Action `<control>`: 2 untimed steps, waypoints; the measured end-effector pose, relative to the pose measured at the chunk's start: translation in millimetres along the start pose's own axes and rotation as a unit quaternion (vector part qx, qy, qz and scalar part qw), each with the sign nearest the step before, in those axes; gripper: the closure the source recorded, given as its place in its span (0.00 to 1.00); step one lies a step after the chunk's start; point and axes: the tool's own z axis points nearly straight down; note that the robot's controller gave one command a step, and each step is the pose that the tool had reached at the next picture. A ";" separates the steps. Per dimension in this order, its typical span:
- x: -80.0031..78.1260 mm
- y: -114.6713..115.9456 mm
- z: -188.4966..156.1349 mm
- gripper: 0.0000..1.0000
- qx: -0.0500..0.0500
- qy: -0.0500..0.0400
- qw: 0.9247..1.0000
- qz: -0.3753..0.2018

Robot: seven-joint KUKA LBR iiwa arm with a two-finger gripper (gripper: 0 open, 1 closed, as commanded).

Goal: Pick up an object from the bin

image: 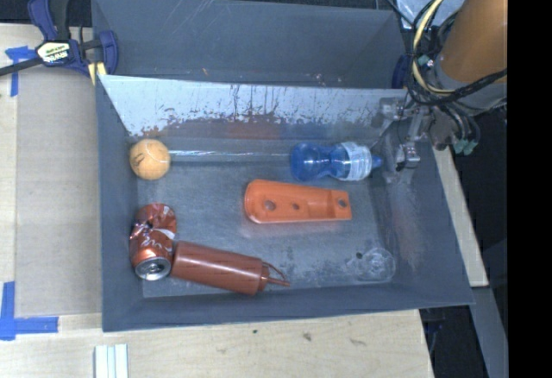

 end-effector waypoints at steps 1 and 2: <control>-1.6 0.7 -5.5 0.00 0.001 -0.004 1.000 -0.001; 9.0 36.0 85.3 0.00 0.000 -0.005 0.998 0.066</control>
Offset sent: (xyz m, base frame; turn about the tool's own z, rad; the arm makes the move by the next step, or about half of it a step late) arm -0.0137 0.0443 -0.1062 0.1575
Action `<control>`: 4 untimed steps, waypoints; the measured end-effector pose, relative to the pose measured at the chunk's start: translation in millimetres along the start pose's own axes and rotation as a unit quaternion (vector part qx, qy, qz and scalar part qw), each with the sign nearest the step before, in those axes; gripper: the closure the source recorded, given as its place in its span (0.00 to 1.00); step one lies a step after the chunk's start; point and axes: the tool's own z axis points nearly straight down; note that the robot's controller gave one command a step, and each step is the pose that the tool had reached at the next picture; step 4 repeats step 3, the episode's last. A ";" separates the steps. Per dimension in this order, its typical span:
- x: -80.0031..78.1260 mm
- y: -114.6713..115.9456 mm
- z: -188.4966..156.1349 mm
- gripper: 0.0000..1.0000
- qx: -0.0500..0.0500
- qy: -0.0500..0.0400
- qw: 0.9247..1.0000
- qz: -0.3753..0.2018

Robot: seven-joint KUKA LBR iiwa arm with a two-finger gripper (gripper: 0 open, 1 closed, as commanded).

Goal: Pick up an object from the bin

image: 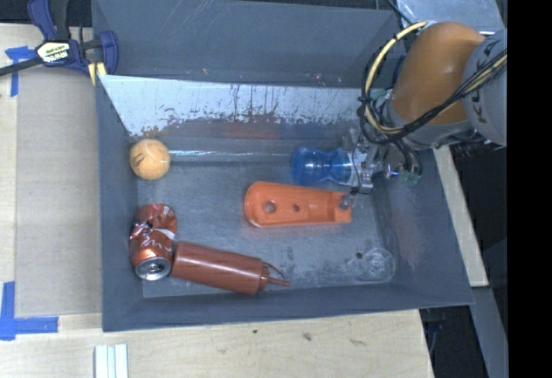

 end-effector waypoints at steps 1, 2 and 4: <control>6.7 11.6 31.3 1.00 0.001 -0.004 0.977 -0.212; 6.7 11.6 31.3 1.00 0.001 -0.004 0.977 -0.212; -10.4 18.0 -105.0 1.00 0.001 -0.006 0.979 -0.205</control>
Offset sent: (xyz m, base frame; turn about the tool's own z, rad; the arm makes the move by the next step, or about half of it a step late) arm 0.0000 0.0000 0.0000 0.0000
